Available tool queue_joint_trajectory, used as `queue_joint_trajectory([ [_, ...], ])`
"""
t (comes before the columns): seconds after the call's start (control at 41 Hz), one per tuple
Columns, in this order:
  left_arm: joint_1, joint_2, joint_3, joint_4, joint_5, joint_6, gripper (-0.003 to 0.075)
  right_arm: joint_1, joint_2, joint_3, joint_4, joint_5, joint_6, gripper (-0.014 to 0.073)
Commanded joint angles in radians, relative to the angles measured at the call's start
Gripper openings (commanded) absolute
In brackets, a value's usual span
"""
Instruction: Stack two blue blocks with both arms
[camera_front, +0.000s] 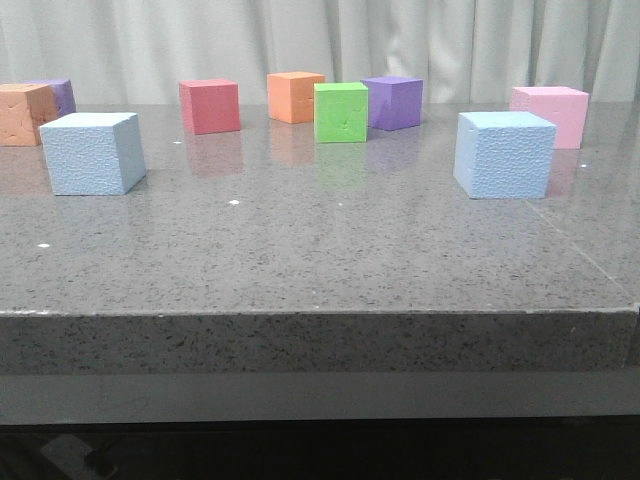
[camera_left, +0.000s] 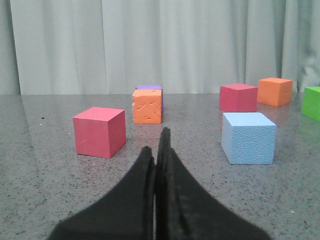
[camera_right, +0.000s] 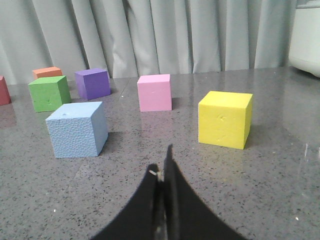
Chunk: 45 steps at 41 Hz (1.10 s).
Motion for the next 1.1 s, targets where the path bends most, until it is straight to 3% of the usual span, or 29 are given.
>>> queue_joint_trajectory([
  [0.0, 0.000, -0.020, 0.002, -0.006, -0.085, 0.000, -0.0020, 0.001, -0.018, -0.006, -0.009, -0.075, 0.000, -0.0067],
  [0.83, 0.000, -0.020, 0.002, -0.006, -0.087, 0.000, -0.0020, 0.001, -0.018, -0.006, -0.009, -0.075, 0.000, -0.0067],
  [1.074, 0.000, -0.020, -0.018, -0.015, -0.238, 0.000, -0.0020, 0.000, -0.018, -0.021, -0.014, -0.108, -0.002, -0.0067],
])
